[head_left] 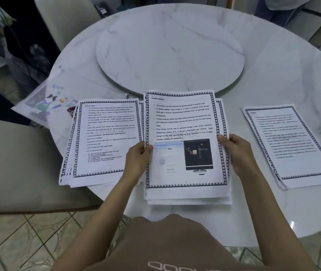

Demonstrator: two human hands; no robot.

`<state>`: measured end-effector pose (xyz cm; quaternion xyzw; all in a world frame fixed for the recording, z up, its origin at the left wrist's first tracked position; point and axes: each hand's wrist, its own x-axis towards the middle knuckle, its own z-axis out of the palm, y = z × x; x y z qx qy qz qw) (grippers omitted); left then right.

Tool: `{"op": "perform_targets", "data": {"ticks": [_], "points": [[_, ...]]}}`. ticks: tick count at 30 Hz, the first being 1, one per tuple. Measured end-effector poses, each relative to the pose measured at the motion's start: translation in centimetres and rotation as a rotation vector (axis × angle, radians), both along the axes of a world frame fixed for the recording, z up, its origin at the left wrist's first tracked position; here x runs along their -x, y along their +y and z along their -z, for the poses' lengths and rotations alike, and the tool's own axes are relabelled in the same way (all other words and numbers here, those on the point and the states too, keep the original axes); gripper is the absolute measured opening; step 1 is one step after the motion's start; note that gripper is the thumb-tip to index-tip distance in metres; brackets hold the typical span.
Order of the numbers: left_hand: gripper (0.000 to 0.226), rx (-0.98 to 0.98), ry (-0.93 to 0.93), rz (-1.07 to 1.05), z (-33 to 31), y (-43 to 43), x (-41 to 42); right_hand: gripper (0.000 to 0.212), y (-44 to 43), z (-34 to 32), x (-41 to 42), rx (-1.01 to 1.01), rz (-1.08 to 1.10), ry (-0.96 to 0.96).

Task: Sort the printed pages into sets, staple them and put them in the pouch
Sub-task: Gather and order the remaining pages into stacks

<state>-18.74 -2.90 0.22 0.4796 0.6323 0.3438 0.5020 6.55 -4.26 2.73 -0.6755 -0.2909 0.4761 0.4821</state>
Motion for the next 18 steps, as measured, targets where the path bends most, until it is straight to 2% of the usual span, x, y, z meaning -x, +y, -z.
{"op": "perform_targets", "data": {"ticks": [3, 7, 18], "points": [[0.015, 0.021, -0.007, 0.041, 0.6, -0.9, -0.8, 0.01, -0.5, 0.0, -1.1, 0.015, 0.024, -0.033], [0.027, 0.059, 0.018, 0.068, 1.2, -1.1, -0.9, 0.009, -0.8, -0.2, -2.1, 0.029, 0.046, -0.041], [0.019, 0.047, 0.011, -0.039, 1.2, -0.2, 1.4, 0.015, -0.8, -0.1, -2.8, -0.001, -0.013, -0.163]]}}
